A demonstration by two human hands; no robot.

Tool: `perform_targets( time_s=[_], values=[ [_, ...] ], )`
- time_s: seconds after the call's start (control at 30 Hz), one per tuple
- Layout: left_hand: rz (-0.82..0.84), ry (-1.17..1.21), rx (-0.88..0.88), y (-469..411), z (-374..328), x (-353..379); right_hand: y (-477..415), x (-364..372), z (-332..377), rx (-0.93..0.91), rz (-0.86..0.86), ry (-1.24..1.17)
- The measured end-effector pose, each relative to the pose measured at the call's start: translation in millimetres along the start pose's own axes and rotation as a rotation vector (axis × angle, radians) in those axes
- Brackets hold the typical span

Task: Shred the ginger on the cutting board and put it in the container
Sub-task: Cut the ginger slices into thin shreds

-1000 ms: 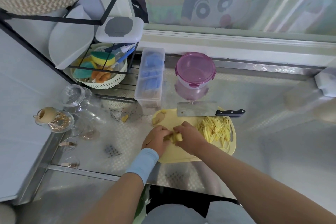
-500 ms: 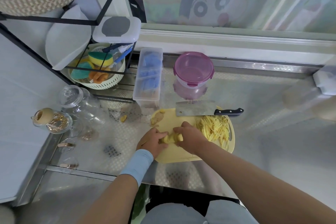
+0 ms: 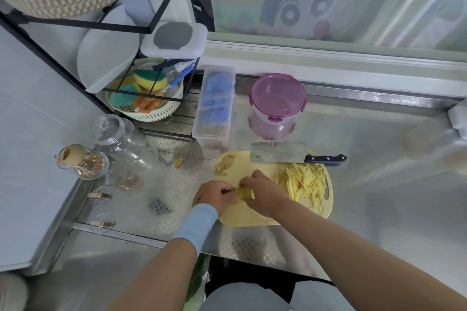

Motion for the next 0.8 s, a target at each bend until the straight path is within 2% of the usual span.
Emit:
perform_targets(
  time_s=[0.33, 0.57, 0.8],
  values=[
    [-0.071, 0.022, 0.06, 4, 1, 2, -8, 0, 5, -0.078, 0.041, 0.035],
    [-0.041, -0.027, 0.17, 3, -9, 10, -2, -12, -11, 0.05, -0.021, -0.196],
    [-0.048, -0.083, 0.251, 1, -18, 11, 4, -25, -29, 0.175, -0.044, -0.262]
  ],
)
Point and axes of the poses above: each hand's wrist, its own y-axis away from the middle knuckle, its own x-axis out of the palm, z = x × y, the point moved 5 cm from there along -y, towards the middle knuckle, and after that the axes turned 6 degrees about -y, right-handed, at the moved point
